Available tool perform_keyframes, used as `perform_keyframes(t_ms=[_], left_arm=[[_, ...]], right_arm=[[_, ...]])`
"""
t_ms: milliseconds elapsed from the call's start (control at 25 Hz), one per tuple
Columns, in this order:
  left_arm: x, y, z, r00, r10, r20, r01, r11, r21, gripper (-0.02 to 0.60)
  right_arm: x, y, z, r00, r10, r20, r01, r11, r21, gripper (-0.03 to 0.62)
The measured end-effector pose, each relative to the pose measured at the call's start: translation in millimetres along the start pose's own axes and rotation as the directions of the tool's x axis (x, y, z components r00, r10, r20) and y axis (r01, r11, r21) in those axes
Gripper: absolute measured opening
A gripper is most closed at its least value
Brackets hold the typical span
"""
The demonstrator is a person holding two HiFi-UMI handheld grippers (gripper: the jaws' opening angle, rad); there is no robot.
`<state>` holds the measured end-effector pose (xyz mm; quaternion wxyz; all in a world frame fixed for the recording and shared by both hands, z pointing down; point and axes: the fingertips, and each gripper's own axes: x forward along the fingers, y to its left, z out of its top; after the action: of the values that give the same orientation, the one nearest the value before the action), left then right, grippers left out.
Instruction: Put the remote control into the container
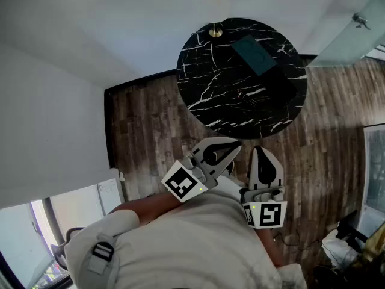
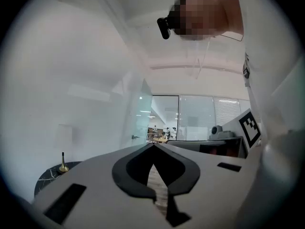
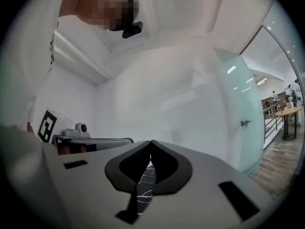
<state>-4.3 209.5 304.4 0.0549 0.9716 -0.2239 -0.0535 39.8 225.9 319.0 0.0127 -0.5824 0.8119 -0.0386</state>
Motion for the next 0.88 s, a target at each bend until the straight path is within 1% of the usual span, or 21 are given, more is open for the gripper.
perform_keyframes(t_ms=[120,280,400,640,880], left_arm=[[1.4,-6.4,-1.1,1.000,-0.007,-0.013,0.007,1.000,0.000,0.008],[5.1,-14.7,-1.8,1.000,-0.004,-0.009,0.004,1.000,-0.001,0.008],[9.9,-21.8,-7.5,1.000,0.000,-0.026,0.000,1.000,-0.004,0.007],[22.5,-41.4,-16.0,1.000,0.003,-0.022,-0.003,1.000,-0.006,0.006],[28.3,-53.1,-24.7,0.999,0.001,-0.044,-0.002,1.000,-0.029,0.008]], right_arm=[[-6.1,-2.4,0.6,1.000,-0.006,0.000,0.006,1.000,0.005,0.009],[-14.3,-7.4,-1.2,1.000,-0.004,-0.006,0.004,1.000,0.008,0.009],[-22.0,-13.8,-4.2,1.000,-0.003,-0.015,0.003,1.000,0.014,0.009],[-42.0,-28.3,-8.5,1.000,0.012,0.015,-0.013,0.998,0.066,0.011],[-49.7,-34.2,-17.9,1.000,0.010,-0.020,-0.008,0.997,0.083,0.011]])
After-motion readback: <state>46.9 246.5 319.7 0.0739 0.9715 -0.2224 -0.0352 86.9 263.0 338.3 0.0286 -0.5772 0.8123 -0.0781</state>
